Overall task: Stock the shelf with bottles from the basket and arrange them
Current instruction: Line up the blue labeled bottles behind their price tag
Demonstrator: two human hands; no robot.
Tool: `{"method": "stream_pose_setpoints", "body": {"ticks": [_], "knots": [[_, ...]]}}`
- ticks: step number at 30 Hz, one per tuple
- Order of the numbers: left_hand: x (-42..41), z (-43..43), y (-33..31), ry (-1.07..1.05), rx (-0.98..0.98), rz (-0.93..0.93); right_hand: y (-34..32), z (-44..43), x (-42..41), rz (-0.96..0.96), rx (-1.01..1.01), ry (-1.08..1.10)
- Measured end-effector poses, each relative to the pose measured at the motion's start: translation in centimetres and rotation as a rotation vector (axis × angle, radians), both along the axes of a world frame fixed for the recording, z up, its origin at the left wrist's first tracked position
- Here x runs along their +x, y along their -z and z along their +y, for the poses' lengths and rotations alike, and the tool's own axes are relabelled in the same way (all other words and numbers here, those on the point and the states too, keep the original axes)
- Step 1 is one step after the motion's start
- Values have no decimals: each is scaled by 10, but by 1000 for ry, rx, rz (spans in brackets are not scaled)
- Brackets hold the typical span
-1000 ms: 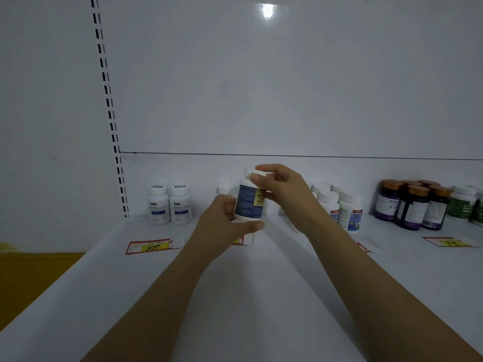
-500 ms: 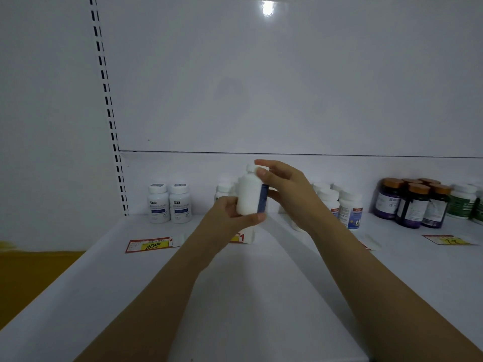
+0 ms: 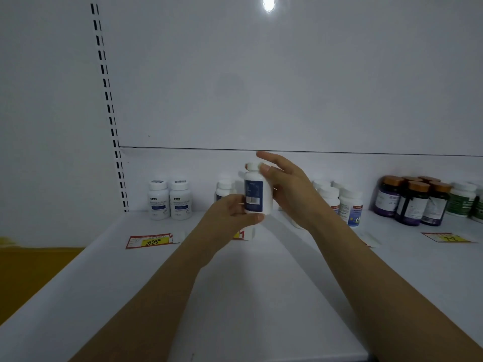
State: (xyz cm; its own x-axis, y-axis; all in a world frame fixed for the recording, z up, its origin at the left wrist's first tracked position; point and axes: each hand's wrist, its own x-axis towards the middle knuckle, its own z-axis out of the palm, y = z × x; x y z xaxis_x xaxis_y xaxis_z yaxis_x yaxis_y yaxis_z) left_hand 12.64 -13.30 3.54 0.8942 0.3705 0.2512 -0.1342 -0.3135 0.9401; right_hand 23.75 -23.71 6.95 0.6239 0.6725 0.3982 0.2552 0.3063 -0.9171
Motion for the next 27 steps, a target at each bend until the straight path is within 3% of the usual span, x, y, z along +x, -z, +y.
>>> {"method": "stream_pose_setpoints", "body": {"ticks": [2, 6, 13, 17, 21, 27], "knots": [[2, 0, 1, -28, 2, -12, 0, 1, -2, 16, -7, -63], [5, -1, 2, -128, 70, -54, 4, 4, -7, -137, -94, 67], [1, 1, -1, 2, 34, -11, 2, 0, -2, 28, 7, -36], [-1, 0, -2, -50, 23, -33, 1, 1, -7, 8, -28, -83], [-1, 0, -3, -136, 67, -59, 3, 2, -10, -148, -82, 32], [0, 0, -2, -58, 140, -12, 1, 0, -8, -102, -31, -21]]}}
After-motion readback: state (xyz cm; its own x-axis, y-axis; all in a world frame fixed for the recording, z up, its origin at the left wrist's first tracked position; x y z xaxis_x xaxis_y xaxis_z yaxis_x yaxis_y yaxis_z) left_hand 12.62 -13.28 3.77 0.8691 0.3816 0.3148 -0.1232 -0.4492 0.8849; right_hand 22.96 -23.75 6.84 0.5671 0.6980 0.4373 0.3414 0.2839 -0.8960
